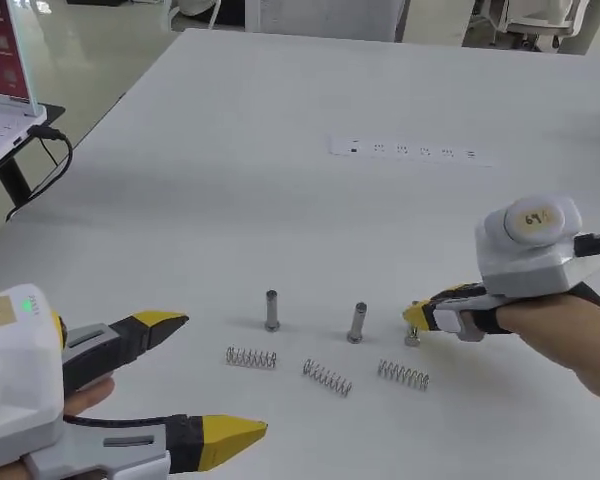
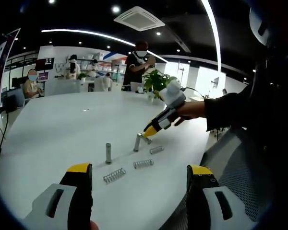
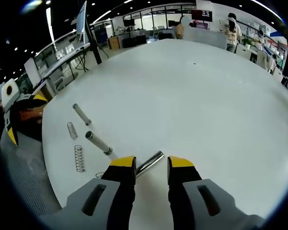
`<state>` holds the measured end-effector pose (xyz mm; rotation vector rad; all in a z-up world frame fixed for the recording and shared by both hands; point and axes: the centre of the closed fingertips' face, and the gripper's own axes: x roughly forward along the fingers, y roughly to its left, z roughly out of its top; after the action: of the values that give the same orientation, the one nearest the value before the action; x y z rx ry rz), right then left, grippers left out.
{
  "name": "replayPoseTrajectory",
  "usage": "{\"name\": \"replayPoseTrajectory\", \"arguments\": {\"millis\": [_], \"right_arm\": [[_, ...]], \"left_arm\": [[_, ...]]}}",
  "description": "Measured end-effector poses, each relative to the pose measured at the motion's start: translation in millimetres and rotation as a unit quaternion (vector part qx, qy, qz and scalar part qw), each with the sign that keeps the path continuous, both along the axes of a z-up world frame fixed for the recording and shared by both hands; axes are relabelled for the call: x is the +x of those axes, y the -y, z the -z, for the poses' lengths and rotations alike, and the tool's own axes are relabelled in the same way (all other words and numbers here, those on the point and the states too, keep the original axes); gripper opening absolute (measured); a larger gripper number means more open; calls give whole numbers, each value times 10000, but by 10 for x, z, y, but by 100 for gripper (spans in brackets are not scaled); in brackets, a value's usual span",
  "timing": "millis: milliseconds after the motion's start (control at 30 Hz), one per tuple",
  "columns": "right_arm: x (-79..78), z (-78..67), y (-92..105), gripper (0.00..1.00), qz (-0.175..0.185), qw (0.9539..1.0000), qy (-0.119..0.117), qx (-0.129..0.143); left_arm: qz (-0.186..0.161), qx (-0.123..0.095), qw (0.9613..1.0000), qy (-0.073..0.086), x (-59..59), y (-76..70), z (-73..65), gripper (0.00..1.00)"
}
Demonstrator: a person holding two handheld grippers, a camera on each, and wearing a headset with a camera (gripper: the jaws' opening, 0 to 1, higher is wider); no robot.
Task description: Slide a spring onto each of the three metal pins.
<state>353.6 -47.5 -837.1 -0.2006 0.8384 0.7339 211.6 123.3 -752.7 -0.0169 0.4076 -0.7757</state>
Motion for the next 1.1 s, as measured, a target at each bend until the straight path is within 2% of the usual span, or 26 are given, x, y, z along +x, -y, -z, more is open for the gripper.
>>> {"name": "replayPoseTrajectory", "arguments": {"millis": [233, 500, 800, 1100], "right_arm": [[12, 47, -33, 22, 147, 9998, -85, -63], [28, 110, -39, 20, 276, 9991, -191, -255], [42, 146, -42, 18, 97, 9983, -143, -550], [63, 170, 7, 13, -45, 9974, -162, -703]], "left_arm": [[8, 13, 10000, -4, -2, -4, 9, 77], [-1, 3, 10000, -8, 1, -17, 17, 77], [-18, -10, 10000, -14, 2, -35, 22, 76], [-31, -9, 10000, -25, 0, -46, 29, 76]]}}
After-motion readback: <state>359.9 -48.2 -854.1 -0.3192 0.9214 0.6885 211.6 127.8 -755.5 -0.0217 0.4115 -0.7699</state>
